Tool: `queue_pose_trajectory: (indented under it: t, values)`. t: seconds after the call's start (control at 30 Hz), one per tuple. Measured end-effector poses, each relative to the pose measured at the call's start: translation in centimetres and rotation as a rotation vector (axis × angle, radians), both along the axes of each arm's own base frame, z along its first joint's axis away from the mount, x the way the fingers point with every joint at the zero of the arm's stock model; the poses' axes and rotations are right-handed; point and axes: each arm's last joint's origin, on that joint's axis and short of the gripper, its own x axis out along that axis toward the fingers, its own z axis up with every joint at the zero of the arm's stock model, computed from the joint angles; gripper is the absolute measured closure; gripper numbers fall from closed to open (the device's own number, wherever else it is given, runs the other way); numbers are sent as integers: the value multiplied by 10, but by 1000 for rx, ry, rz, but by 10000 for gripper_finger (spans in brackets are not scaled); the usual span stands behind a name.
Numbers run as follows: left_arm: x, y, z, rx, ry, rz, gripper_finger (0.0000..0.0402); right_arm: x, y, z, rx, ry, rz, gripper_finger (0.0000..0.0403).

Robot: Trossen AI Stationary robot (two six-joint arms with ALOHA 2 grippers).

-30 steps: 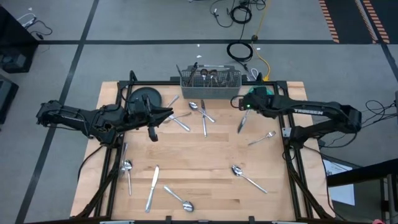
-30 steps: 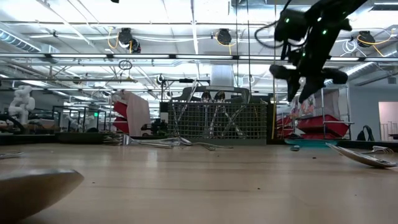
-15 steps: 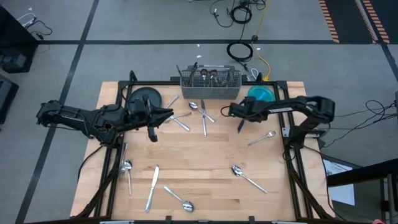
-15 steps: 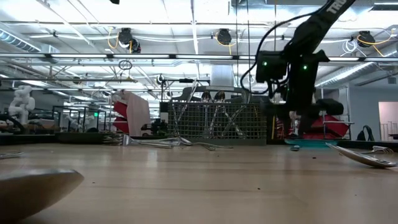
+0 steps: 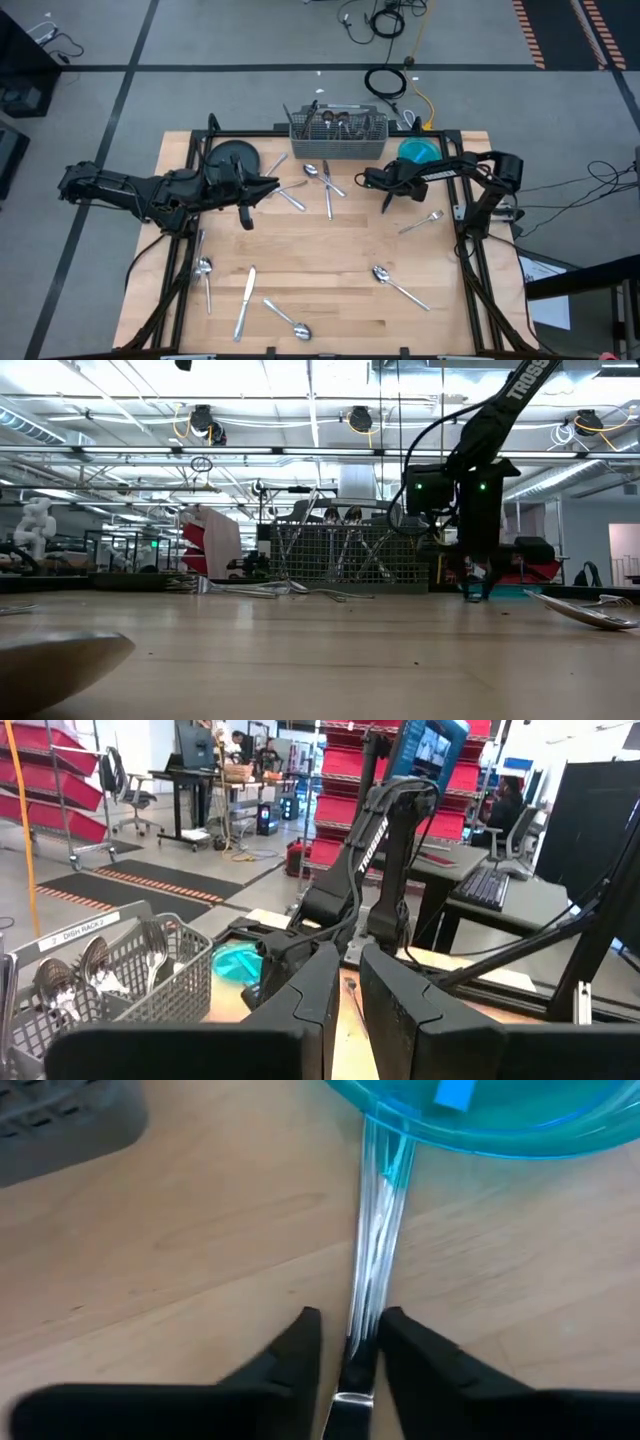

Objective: Sort silverware
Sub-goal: Put the knife into the silverware basket

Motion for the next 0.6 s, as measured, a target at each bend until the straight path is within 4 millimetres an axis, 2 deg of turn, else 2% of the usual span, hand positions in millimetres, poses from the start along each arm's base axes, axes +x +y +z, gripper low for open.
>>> queue_pose_trajectory:
  t: [0.07, 0.13, 0.33, 0.6]
  values:
    - [0, 0, -1, 1, 8, 0, 350, 1, 0, -4, 2, 6, -5, 363]
    - [0, 0, -2, 4, 21, 0, 350, 4, 1, -4, -8, -16, 11, 386]
    - [0, 0, -2, 36, 34, -1, 350, 8, 6, 2, -23, -64, 67, 396]
    - [0, 0, -2, 38, 34, -1, 350, 16, 35, 25, 51, -171, 211, 397]
